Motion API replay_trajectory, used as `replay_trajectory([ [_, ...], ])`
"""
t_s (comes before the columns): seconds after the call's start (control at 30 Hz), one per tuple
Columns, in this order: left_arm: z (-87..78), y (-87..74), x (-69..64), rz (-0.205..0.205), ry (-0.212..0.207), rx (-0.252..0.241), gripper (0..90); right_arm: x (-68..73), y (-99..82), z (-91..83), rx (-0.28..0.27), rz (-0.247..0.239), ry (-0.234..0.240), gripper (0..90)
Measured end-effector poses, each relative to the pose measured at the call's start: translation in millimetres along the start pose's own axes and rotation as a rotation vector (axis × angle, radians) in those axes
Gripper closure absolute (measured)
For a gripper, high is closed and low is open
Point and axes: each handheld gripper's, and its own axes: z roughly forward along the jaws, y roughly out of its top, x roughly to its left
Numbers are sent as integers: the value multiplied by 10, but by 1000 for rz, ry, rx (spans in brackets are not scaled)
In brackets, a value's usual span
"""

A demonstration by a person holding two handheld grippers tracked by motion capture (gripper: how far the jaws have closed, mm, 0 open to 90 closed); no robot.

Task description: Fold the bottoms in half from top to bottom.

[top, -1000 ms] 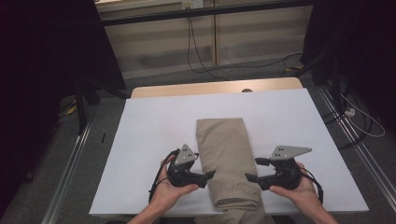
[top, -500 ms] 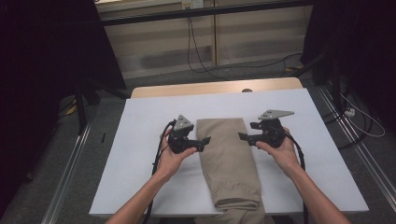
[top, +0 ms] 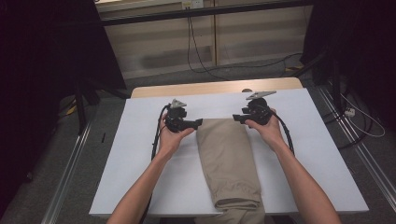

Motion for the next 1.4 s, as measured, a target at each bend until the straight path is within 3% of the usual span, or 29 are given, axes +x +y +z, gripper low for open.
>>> replay_trajectory([
  [0.2,85,64,39,-8,-3,-3,232,-128,134,198,14,-4,-19,462],
  [0.43,295,59,-47,28,-26,45,277,-87,66,455,97,-34,32,420],
  [0.5,361,13,-44,16,-19,63,282,-89,20,476,129,-37,47,370],
  [0.63,444,-69,15,-19,1,94,270,-91,-50,443,121,-39,89,353],
  [0.73,464,-102,53,-26,-16,98,257,-52,-65,416,139,-59,107,365],
  [0.8,462,-107,33,-3,-46,101,264,-18,-66,397,160,-98,106,404],
  [0.87,460,-103,2,14,-68,113,311,44,-47,374,193,-135,93,491],
  [0.97,448,-110,-49,51,-83,125,428,82,-50,332,218,-145,125,631],
  [1.0,433,-121,-64,48,-120,124,508,87,-53,321,222,-137,134,687],
  [1.03,420,-136,-67,60,-193,137,641,89,-52,311,229,-129,151,786],
  [1.07,414,-160,-105,68,-203,129,731,97,-56,304,235,-122,180,818],
  [1.13,397,-180,-124,32,-223,129,801,151,-72,276,228,-123,155,833],
  [1.23,344,-191,-121,5,-207,104,840,194,-131,208,177,-94,145,840],
  [1.3,284,-171,-117,-17,-189,63,848,192,-144,136,126,-67,145,842],
  [1.4,203,-58,-154,-18,-147,-2,855,194,-54,3,58,-53,117,843],
])
